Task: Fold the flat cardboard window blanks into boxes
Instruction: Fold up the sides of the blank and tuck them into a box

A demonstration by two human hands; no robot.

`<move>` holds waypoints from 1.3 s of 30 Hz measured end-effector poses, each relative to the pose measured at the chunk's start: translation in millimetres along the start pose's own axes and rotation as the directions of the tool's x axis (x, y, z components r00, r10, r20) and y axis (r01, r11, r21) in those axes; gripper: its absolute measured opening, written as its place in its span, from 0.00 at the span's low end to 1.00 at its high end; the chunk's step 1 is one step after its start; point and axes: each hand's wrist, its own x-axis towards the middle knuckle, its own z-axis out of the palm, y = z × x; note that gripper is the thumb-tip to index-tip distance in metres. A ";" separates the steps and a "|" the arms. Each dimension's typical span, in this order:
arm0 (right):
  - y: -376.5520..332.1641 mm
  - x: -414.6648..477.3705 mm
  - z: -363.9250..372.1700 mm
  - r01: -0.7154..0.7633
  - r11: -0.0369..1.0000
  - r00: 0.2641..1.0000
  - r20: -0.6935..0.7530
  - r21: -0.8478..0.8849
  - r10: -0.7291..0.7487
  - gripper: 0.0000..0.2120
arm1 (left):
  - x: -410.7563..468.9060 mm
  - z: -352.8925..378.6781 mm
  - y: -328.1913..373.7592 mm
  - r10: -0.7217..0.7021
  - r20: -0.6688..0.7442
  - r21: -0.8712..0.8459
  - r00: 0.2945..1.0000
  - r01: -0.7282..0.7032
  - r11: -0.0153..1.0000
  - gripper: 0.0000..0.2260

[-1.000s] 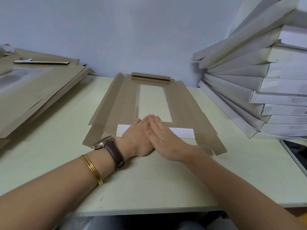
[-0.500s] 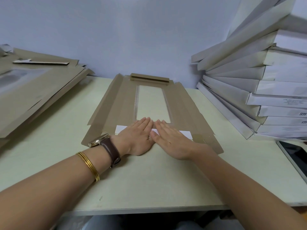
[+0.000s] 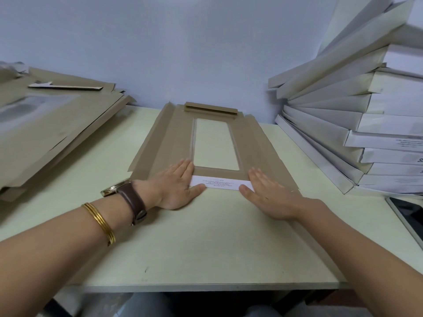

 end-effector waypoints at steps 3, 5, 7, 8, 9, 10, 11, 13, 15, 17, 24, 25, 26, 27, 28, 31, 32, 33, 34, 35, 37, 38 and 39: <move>7.7 -3.1 -0.8 -0.029 1.000 1.000 -0.008 -0.005 0.029 0.49 | -0.5 0.1 -0.7 0.005 0.001 -0.016 1.000 -0.004 1.000 0.35; 9.6 -4.5 -0.3 -0.027 1.000 0.999 -0.019 -0.009 0.027 0.49 | -0.3 0.7 -2.9 0.010 -0.004 -0.023 1.000 -0.010 1.000 0.33; 10.9 -4.9 0.8 -0.019 1.000 0.999 -0.036 -0.012 0.019 0.48 | -1.2 1.1 -9.1 0.009 -0.013 -0.033 1.000 -0.010 0.999 0.31; 11.4 -4.8 1.6 -0.015 1.000 0.999 -0.044 -0.011 0.015 0.47 | -2.6 1.0 -13.9 0.004 -0.017 -0.034 1.000 -0.004 0.999 0.30; 11.9 -4.6 2.4 -0.013 1.000 0.999 -0.052 -0.010 0.012 0.46 | -3.9 0.9 -18.9 -0.004 -0.020 -0.030 1.000 0.003 1.000 0.30; 12.3 -4.4 3.0 -0.012 1.000 0.998 -0.057 -0.007 0.012 0.45 | -5.4 0.8 -23.7 -0.013 -0.025 -0.024 1.000 0.012 1.000 0.29; 12.6 -4.3 3.7 -0.013 1.000 0.998 -0.062 -0.002 0.013 0.43 | -6.7 0.8 -27.9 -0.023 -0.028 -0.018 0.999 0.023 1.000 0.29; 12.9 -4.6 5.0 -0.013 1.000 0.997 -0.079 0.011 0.014 0.38 | -9.2 1.0 -32.8 -0.032 -0.029 -0.013 0.999 0.032 0.999 0.28; 13.2 -5.5 5.7 -0.012 1.000 0.995 -0.097 0.027 0.015 0.36 | -10.7 1.5 -34.1 -0.027 -0.037 -0.020 0.999 0.026 0.999 0.28; 13.5 -6.8 5.3 -0.015 0.999 0.994 -0.108 0.050 0.020 0.34 | -10.8 1.8 -34.0 -0.022 -0.053 -0.037 0.998 0.020 0.999 0.27; 10.5 -13.5 -1.1 0.040 0.988 0.984 -0.176 0.151 -0.013 0.26 | -14.3 -1.4 -34.4 -0.023 -0.159 -0.217 0.987 -0.012 0.976 0.24; 11.0 -14.7 -2.5 0.065 0.983 0.979 -0.202 0.172 -0.030 0.22 | -15.8 -2.6 -33.8 -0.030 -0.202 -0.245 0.979 -0.021 0.969 0.23; 11.8 -15.8 -3.2 0.091 0.978 0.971 -0.234 0.189 -0.045 0.15 | -17.5 -3.5 -32.9 -0.037 -0.254 -0.262 0.967 -0.032 0.965 0.21; 12.2 -16.8 -3.8 0.110 0.975 0.961 -0.272 0.195 -0.054 0.11 | -19.6 -4.6 -31.7 -0.041 -0.304 -0.272 0.952 -0.045 0.961 0.18; 12.4 -18.3 -4.0 0.120 0.973 0.952 -0.302 0.199 -0.056 0.09 | -22.4 -5.7 -30.2 -0.045 -0.346 -0.276 0.937 -0.056 0.959 0.14; 14.1 -23.9 -5.3 0.147 0.956 0.927 -0.373 0.256 -0.042 0.12 | -28.0 -9.3 -27.7 -0.041 -0.411 -0.237 0.910 -0.063 0.970 0.07; 13.3 -25.9 -5.7 0.162 0.947 0.914 -0.404 0.279 -0.038 0.15 | -29.4 -9.8 -27.9 -0.032 -0.425 -0.233 0.905 -0.075 0.970 0.06; 12.0 -27.6 -6.0 0.176 0.939 0.899 -0.437 0.296 -0.031 0.18 | -30.5 -10.3 -28.2 -0.031 -0.435 -0.248 0.900 -0.087 0.965 0.06; 10.0 -29.2 -6.8 0.184 0.935 0.885 -0.464 0.304 -0.023 0.20 | -31.7 -10.7 -28.0 -0.042 -0.436 -0.279 0.899 -0.090 0.956 0.08; 8.2 -30.0 -7.4 0.189 0.935 0.875 -0.483 0.300 -0.022 0.21 | -32.1 -10.6 -27.9 -0.062 -0.432 -0.312 0.900 -0.084 0.946 0.12; 4.6 -31.4 -8.2 0.180 0.948 0.873 -0.487 0.262 -0.032 0.20 | -31.6 -9.8 -27.6 -0.093 -0.418 -0.368 0.904 -0.074 0.927 0.20; 3.1 -32.1 -8.6 0.171 0.955 0.880 -0.474 0.244 -0.036 0.18 | -31.5 -9.4 -27.0 -0.106 -0.414 -0.400 0.904 -0.076 0.914 0.21; 2.2 -32.3 -9.2 0.162 0.959 0.889 -0.456 0.234 -0.039 0.16 | -31.0 -9.5 -26.7 -0.114 -0.410 -0.426 0.905 -0.079 0.901 0.21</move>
